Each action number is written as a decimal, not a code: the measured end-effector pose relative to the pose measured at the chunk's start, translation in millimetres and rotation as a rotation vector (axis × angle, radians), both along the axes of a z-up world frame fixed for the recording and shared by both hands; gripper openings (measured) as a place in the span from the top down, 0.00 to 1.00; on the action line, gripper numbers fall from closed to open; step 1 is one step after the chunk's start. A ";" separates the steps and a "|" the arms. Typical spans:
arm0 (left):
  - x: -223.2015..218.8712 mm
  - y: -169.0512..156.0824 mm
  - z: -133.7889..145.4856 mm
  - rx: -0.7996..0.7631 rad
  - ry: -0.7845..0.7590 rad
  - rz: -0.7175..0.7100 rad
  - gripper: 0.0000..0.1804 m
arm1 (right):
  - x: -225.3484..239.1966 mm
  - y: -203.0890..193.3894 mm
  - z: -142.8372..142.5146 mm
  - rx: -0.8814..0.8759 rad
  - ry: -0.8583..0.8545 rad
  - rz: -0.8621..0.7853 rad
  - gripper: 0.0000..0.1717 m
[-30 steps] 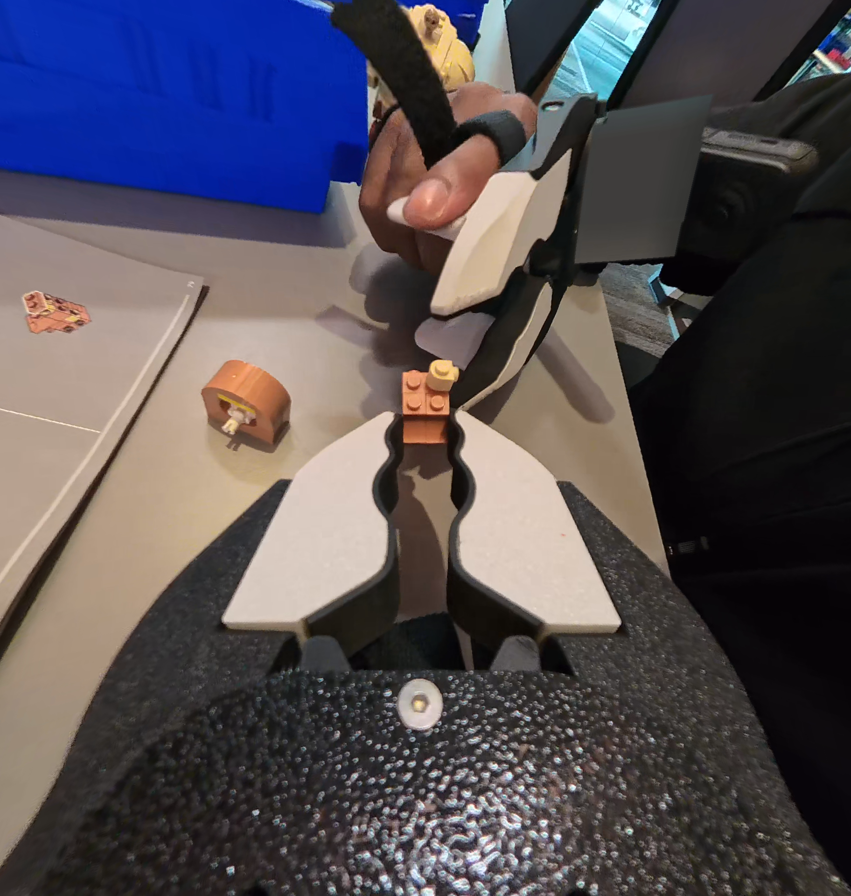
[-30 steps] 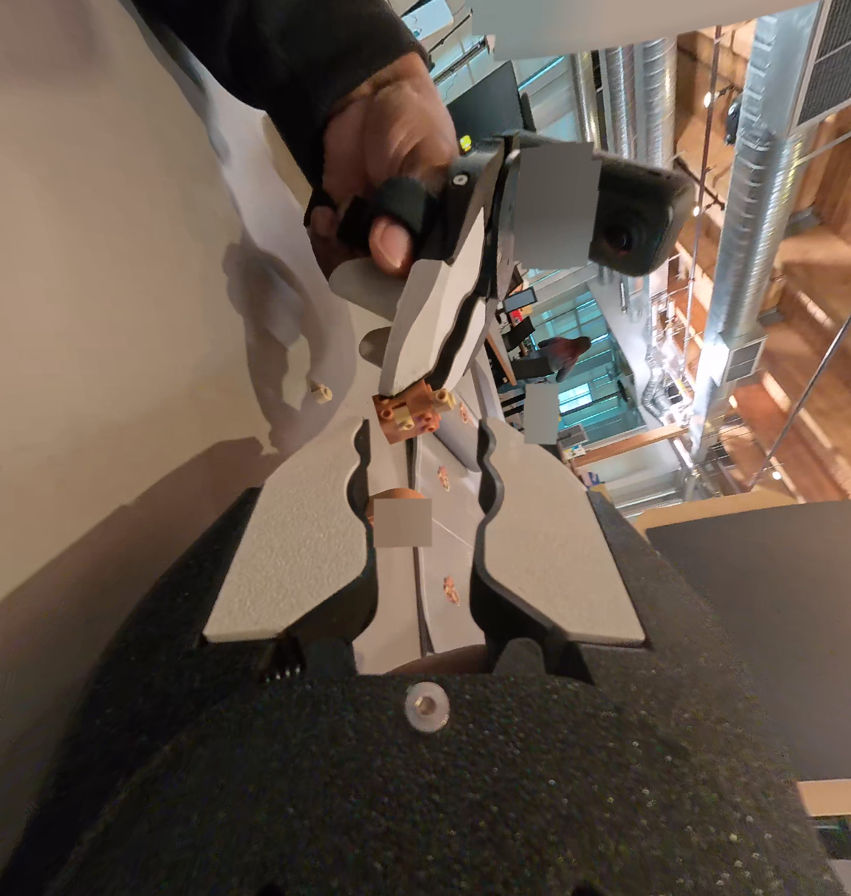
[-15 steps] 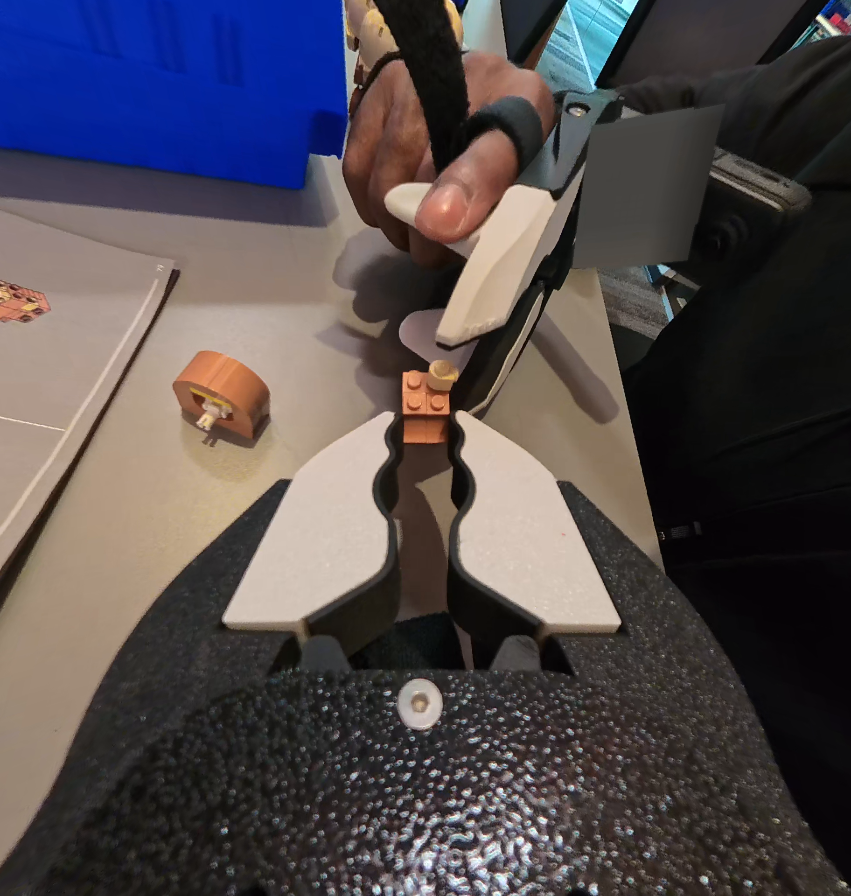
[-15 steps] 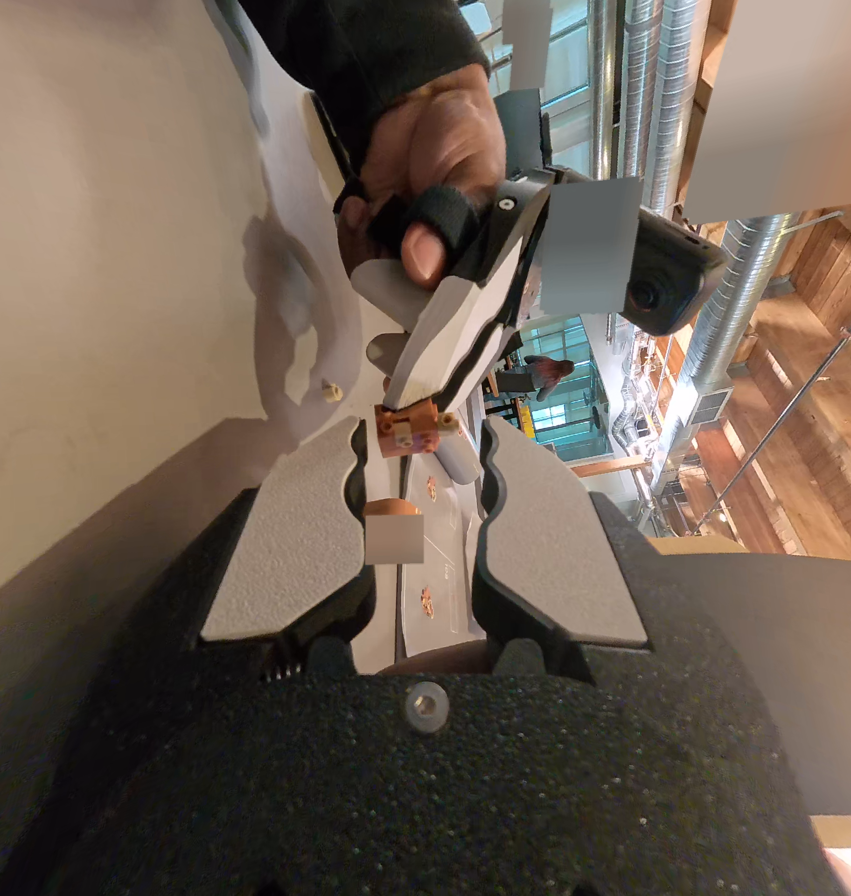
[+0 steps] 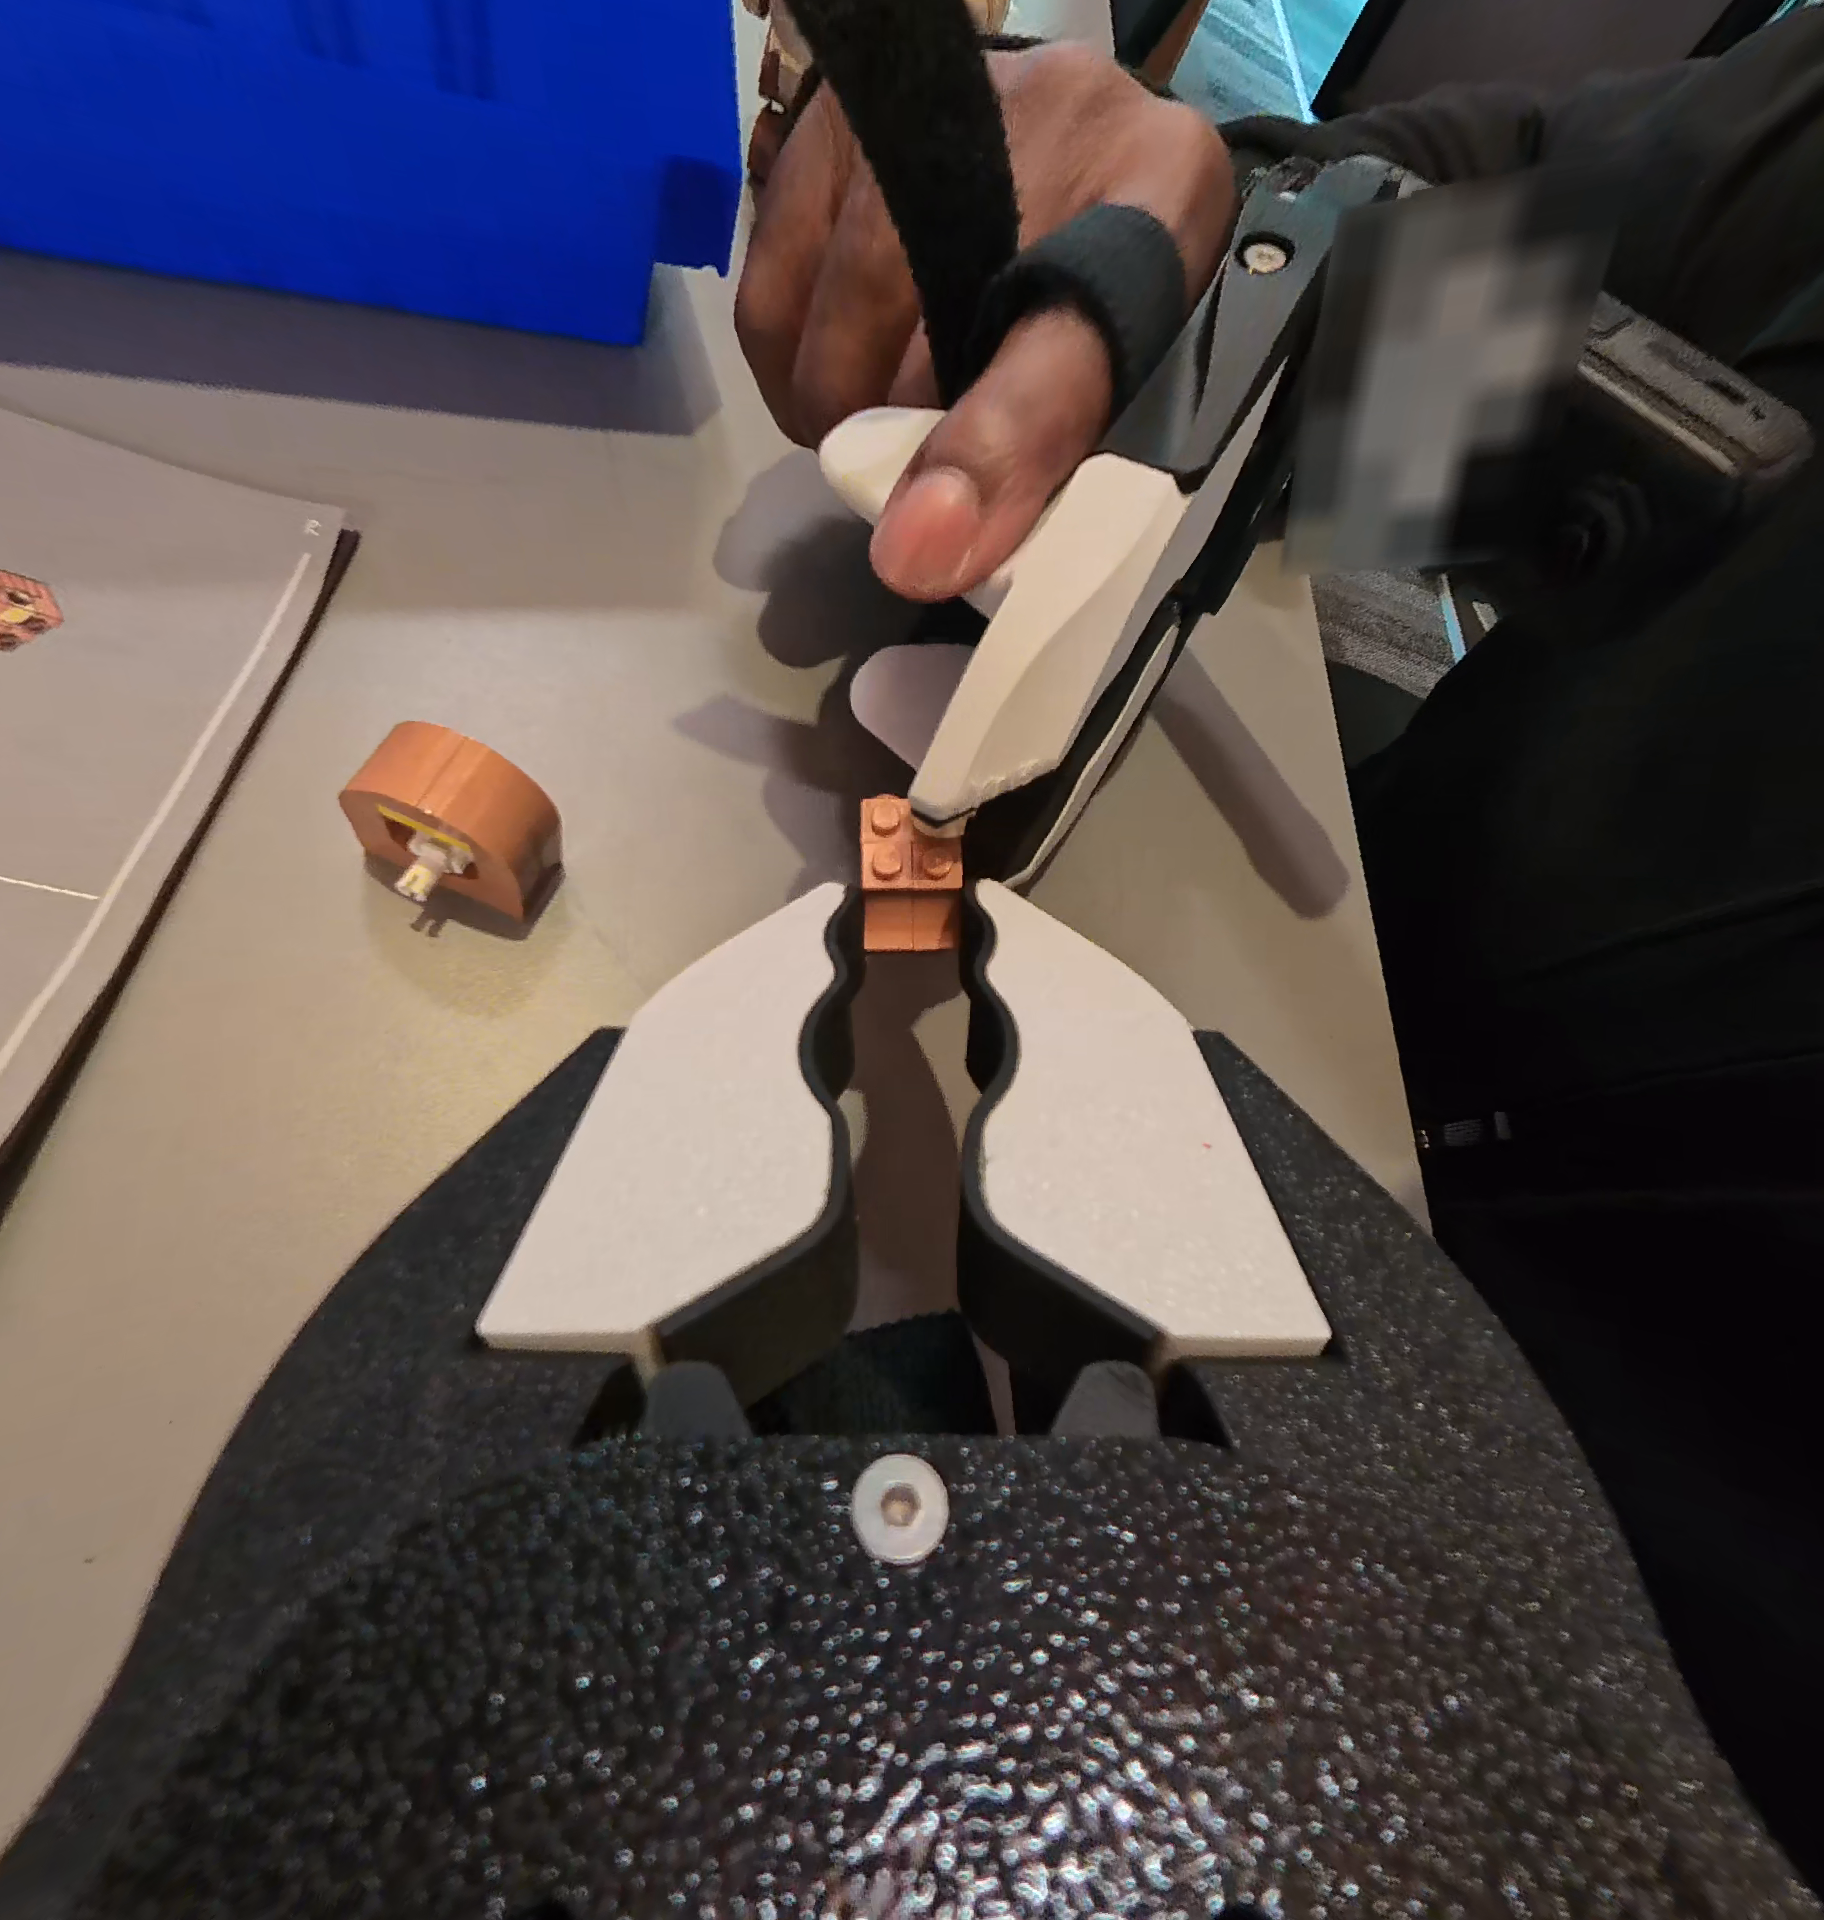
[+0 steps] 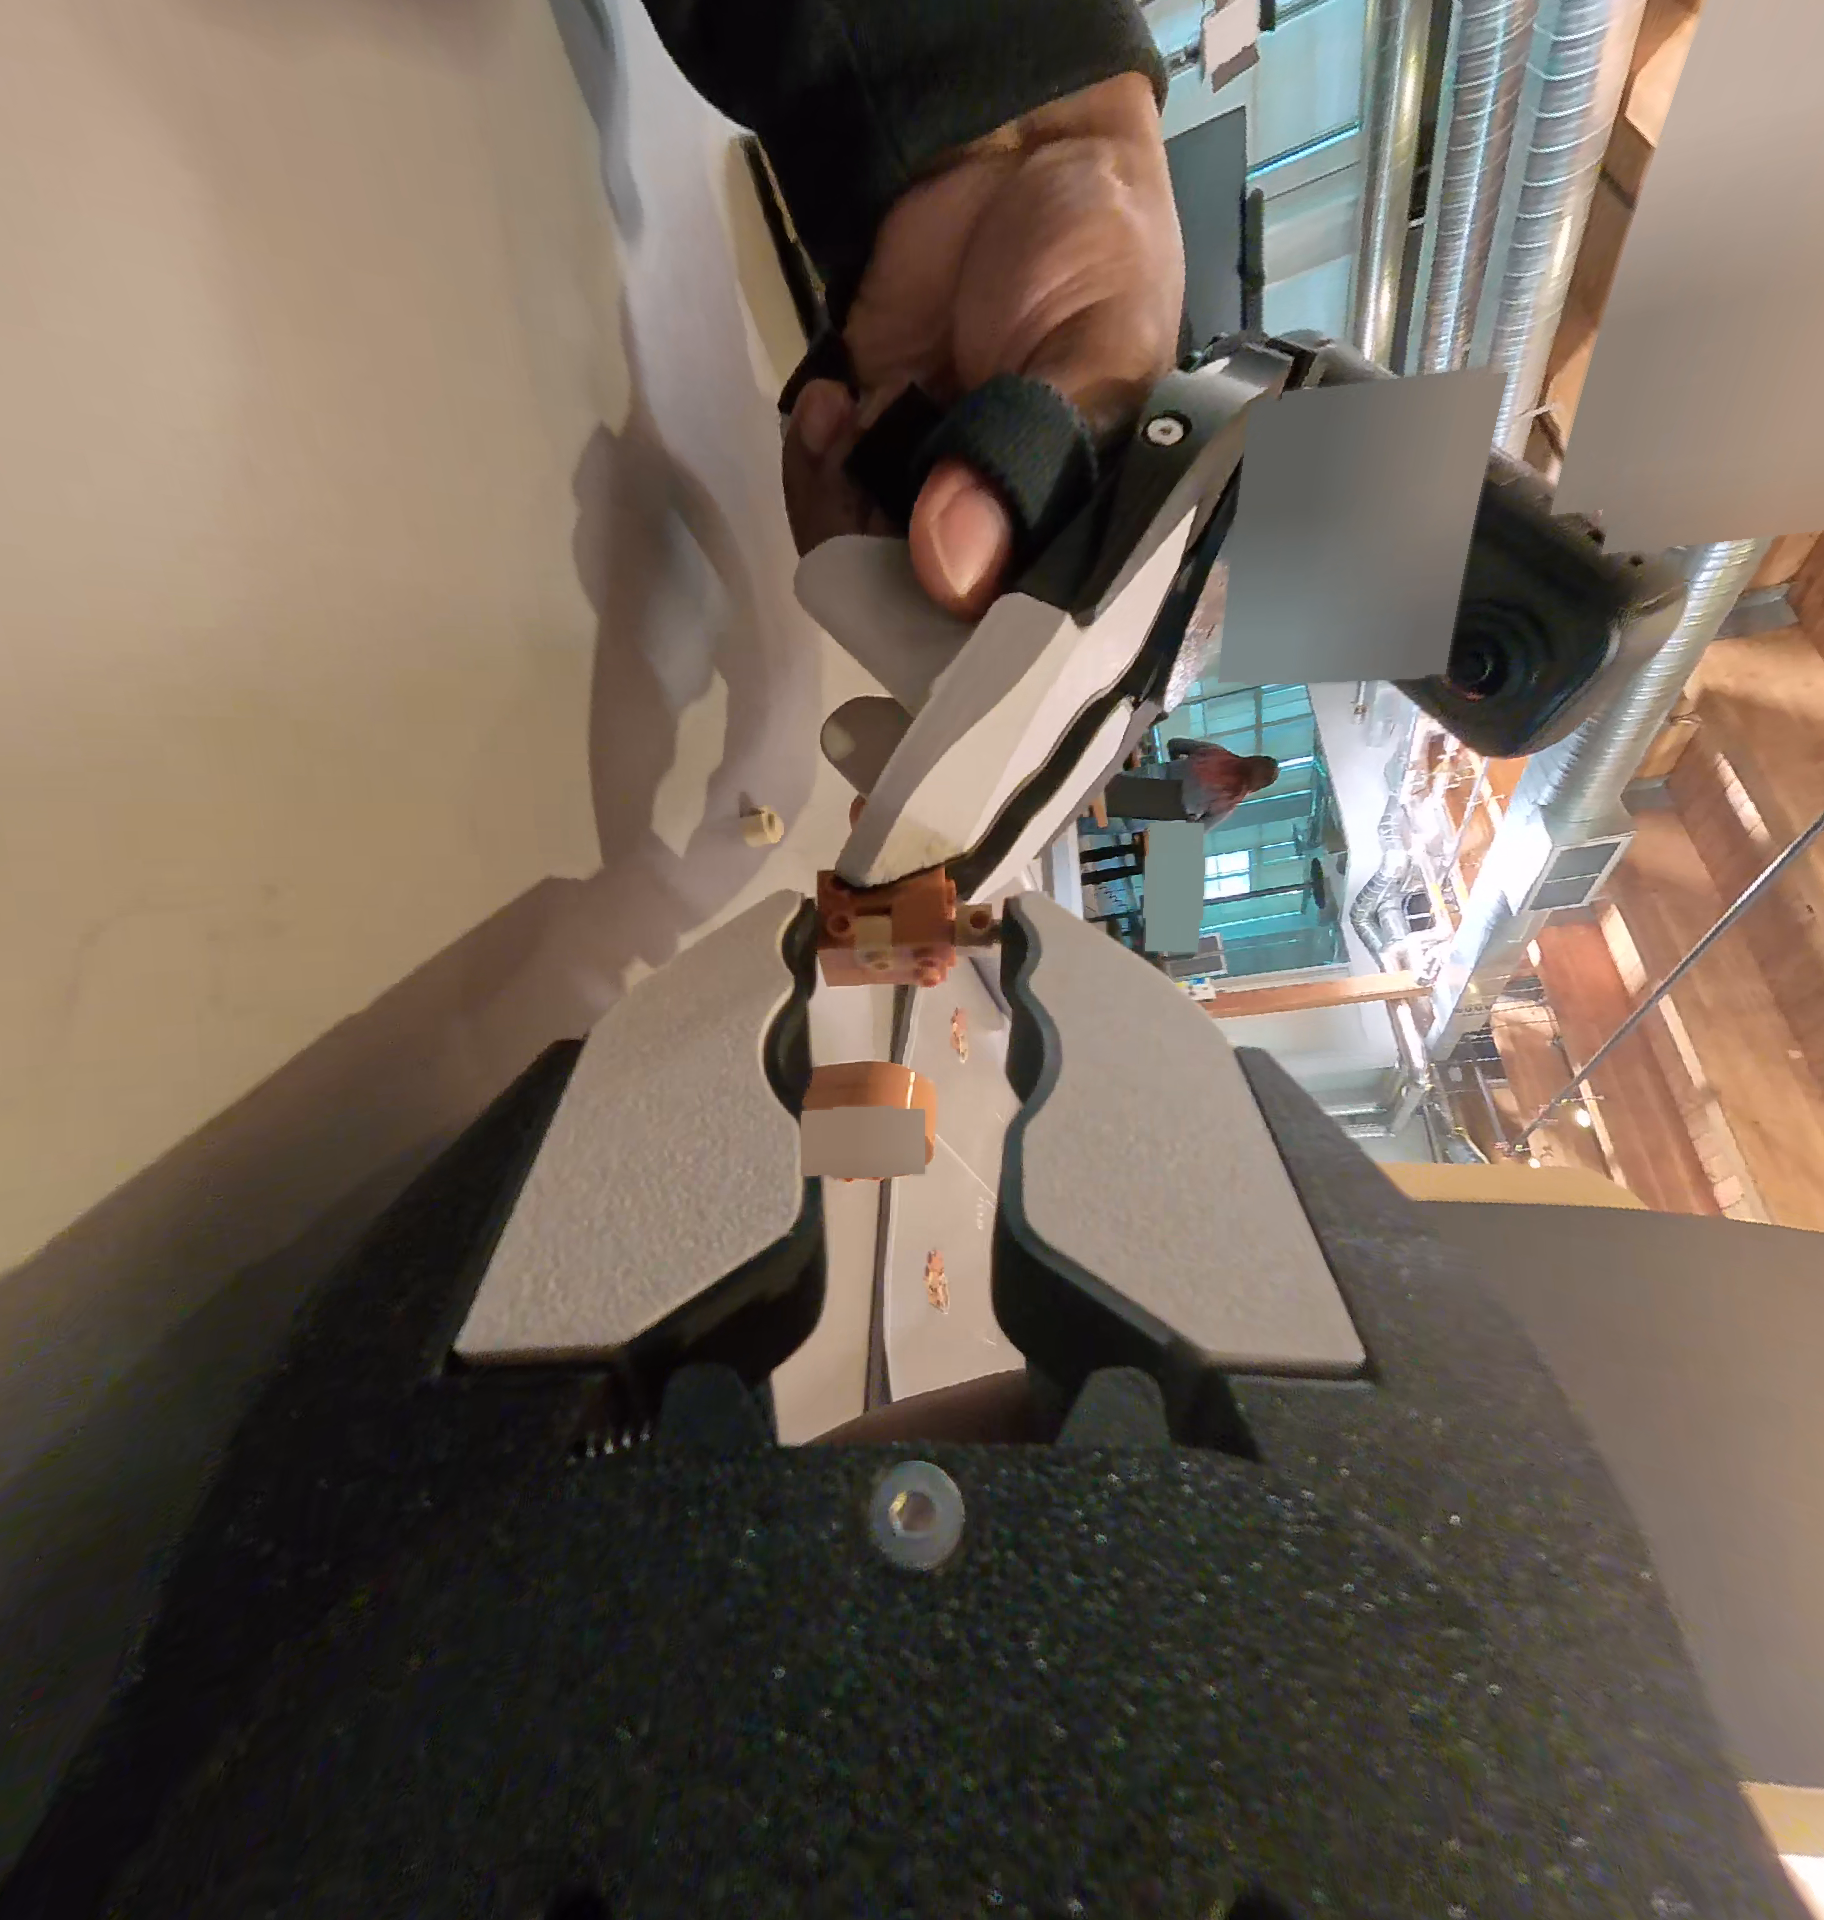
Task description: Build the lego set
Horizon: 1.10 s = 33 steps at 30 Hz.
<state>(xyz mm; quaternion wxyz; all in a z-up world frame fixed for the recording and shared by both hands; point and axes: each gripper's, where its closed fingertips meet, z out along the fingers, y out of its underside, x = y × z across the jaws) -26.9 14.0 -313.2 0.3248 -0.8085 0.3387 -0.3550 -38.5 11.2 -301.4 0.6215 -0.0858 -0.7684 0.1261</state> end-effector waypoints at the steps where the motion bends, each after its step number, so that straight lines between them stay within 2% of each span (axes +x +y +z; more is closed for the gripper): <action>1: 0.2 -0.2 -0.1 -0.001 0.000 -0.001 0.91 | 0.0 0.0 -0.4 -0.009 -0.008 0.001 0.81; 22: -1.5 5.4 -2.0 -0.035 -0.046 0.053 0.91 | -1.2 7.5 -4.8 -0.015 -0.055 -0.061 0.81; 33: -4.9 12.9 -5.2 -0.037 -0.031 0.117 0.91 | -3.9 16.9 -8.5 0.061 -0.081 -0.151 0.81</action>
